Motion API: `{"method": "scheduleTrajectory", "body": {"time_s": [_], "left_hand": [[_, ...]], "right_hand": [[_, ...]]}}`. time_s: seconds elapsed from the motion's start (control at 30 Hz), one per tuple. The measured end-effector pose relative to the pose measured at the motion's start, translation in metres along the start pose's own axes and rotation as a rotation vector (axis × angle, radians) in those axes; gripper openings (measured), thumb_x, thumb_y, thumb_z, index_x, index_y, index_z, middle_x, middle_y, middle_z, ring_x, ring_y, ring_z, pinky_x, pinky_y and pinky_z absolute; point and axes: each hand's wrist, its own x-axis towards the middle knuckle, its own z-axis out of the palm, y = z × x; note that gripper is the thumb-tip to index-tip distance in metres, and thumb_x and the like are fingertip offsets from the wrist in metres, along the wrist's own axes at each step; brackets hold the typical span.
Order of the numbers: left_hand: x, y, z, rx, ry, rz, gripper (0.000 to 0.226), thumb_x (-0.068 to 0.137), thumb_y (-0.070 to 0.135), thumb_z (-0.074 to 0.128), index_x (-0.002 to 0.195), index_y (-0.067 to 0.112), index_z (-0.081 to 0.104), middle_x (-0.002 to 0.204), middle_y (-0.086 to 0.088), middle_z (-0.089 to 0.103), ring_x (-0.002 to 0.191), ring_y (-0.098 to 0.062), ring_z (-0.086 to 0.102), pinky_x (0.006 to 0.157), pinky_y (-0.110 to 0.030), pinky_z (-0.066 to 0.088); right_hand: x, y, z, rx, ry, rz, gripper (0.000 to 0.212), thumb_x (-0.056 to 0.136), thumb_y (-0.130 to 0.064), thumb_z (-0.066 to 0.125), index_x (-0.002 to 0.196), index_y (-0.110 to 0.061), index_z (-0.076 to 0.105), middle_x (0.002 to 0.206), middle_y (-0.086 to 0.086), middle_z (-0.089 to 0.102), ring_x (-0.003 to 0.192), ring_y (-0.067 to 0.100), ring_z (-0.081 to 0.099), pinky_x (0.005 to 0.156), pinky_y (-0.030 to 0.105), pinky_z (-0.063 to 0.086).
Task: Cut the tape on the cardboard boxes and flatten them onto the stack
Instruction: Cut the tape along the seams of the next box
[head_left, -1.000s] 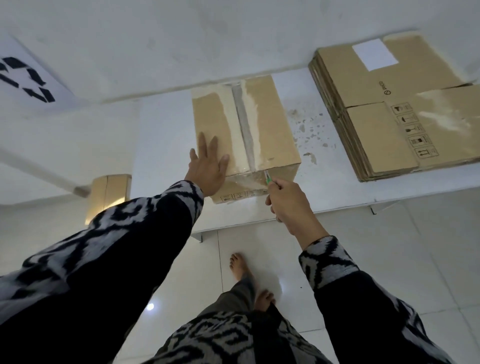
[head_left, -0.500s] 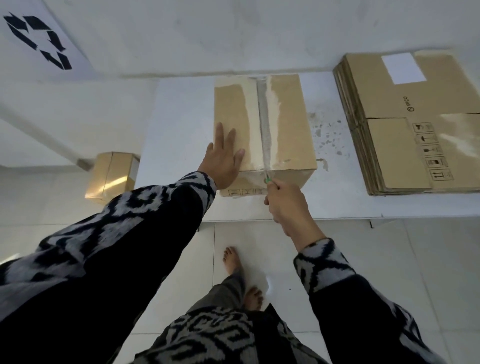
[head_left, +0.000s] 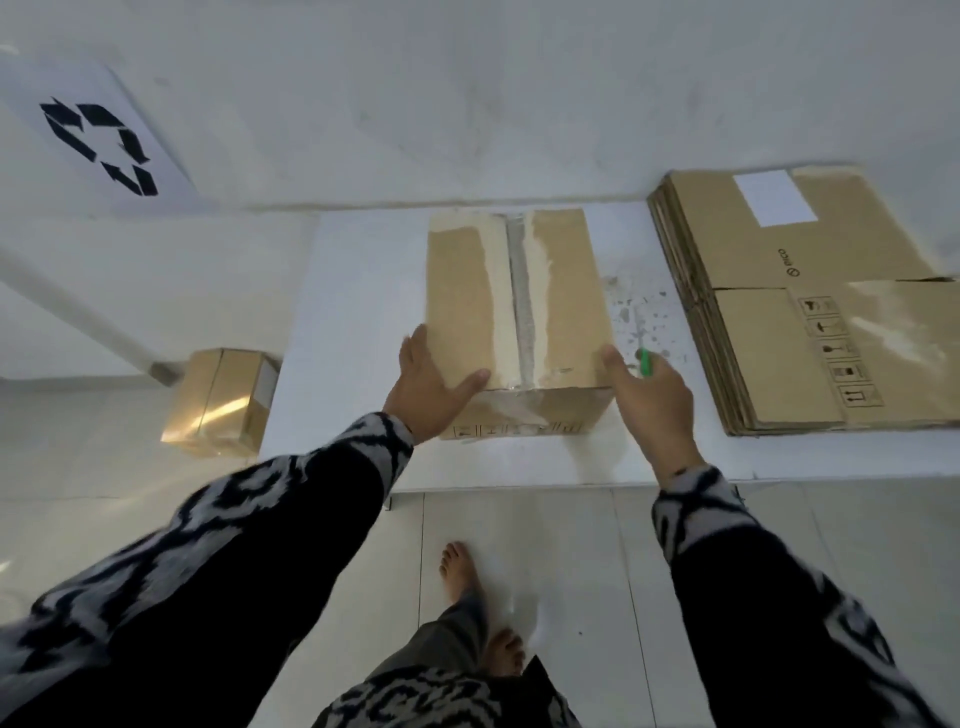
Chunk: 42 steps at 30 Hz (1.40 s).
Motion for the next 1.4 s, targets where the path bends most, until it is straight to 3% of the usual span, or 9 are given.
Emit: {"method": "scheduleTrajectory", "body": {"time_s": [0.13,0.27,0.4,0.5,0.7,0.8,0.93,1.2,1.4], "left_hand": [[0.02,-0.009,-0.023,-0.013,-0.023,0.027,0.098,0.085,0.056,0.066,0.153,0.015,0.01,0.15,-0.01,0.033,0.135,-0.029,0.04,0.111,-0.045,0.036],[0.049,-0.024,-0.065,0.221,0.197,-0.206,0.092,0.095,0.057,0.046,0.156,0.008,-0.002,0.162,-0.018,0.009,0.143,-0.042,0.024,0.114,-0.053,0.026],[0.029,-0.013,-0.047,-0.074,-0.074,-0.366,0.133,0.071,0.082,0.053,0.151,-0.003,-0.011,0.156,-0.022,0.026,0.138,-0.039,0.037,0.112,-0.044,0.034],[0.016,-0.003,-0.021,-0.031,-0.205,-0.281,0.127,0.072,0.078,0.062,0.148,-0.007,0.006,0.145,-0.015,0.042,0.128,-0.031,0.048,0.1,-0.034,0.043],[0.084,0.012,-0.068,0.364,0.153,-0.233,0.076,0.097,0.054,0.045,0.154,0.015,0.012,0.157,-0.012,0.022,0.133,-0.045,0.035,0.108,-0.051,0.031],[0.089,0.017,-0.064,0.285,-0.004,-0.307,0.083,0.097,0.059,0.039,0.157,0.024,-0.006,0.161,-0.018,0.002,0.136,-0.049,0.033,0.112,-0.052,0.03],[0.071,0.018,-0.04,0.201,-0.003,-0.158,0.072,0.1,0.057,0.033,0.156,0.033,-0.007,0.156,-0.02,0.012,0.12,-0.048,0.05,0.1,-0.05,0.04],[0.019,0.002,-0.056,0.552,-0.249,0.262,0.098,0.081,0.075,0.055,0.156,0.032,0.01,0.164,0.003,-0.016,0.151,-0.029,-0.01,0.12,-0.05,0.012],[0.005,-0.004,-0.054,0.547,-0.211,0.342,0.059,0.095,0.058,0.049,0.147,0.034,0.034,0.161,0.014,0.021,0.152,-0.015,0.007,0.112,-0.046,0.035]], "right_hand": [[-0.011,-0.002,0.016,-0.117,-0.129,-0.072,0.055,0.089,-0.066,0.05,0.098,-0.015,0.069,0.091,0.004,0.067,0.08,0.023,0.061,0.064,0.03,0.042],[-0.05,0.005,0.024,-0.166,-0.1,-0.131,0.054,0.092,-0.058,0.05,0.073,-0.011,0.067,0.065,0.003,0.062,0.063,0.021,0.059,0.052,0.028,0.038],[0.025,-0.025,-0.004,-0.056,0.297,-0.15,0.046,0.096,-0.055,0.048,0.112,-0.016,0.068,0.101,0.006,0.063,0.089,0.026,0.06,0.067,0.032,0.045],[0.074,-0.034,-0.019,-0.114,0.14,-0.066,0.062,0.093,-0.058,0.049,0.14,-0.018,0.051,0.14,0.012,0.052,0.124,0.033,0.052,0.099,0.044,0.046],[0.006,-0.011,0.017,-0.219,0.037,-0.012,0.061,0.093,-0.067,0.039,0.074,-0.017,0.066,0.074,0.002,0.065,0.065,0.02,0.058,0.054,0.028,0.04],[-0.001,-0.008,0.02,-0.111,0.222,-0.164,0.039,0.094,-0.058,0.05,0.097,-0.023,0.066,0.103,0.004,0.066,0.082,0.02,0.059,0.065,0.029,0.043],[0.02,-0.019,0.027,-0.176,-0.019,-0.244,0.059,0.091,-0.064,0.052,0.144,-0.037,0.047,0.143,-0.004,0.047,0.119,0.021,0.055,0.086,0.032,0.046],[-0.001,-0.004,0.043,-0.038,0.076,-0.11,0.06,0.093,-0.063,0.05,0.147,-0.036,0.043,0.134,0.004,0.06,0.115,0.029,0.058,0.085,0.037,0.05],[-0.021,-0.01,0.032,-0.091,0.139,-0.163,0.059,0.096,-0.06,0.045,0.144,-0.025,0.042,0.127,0.005,0.051,0.1,0.025,0.056,0.078,0.033,0.042]]}}
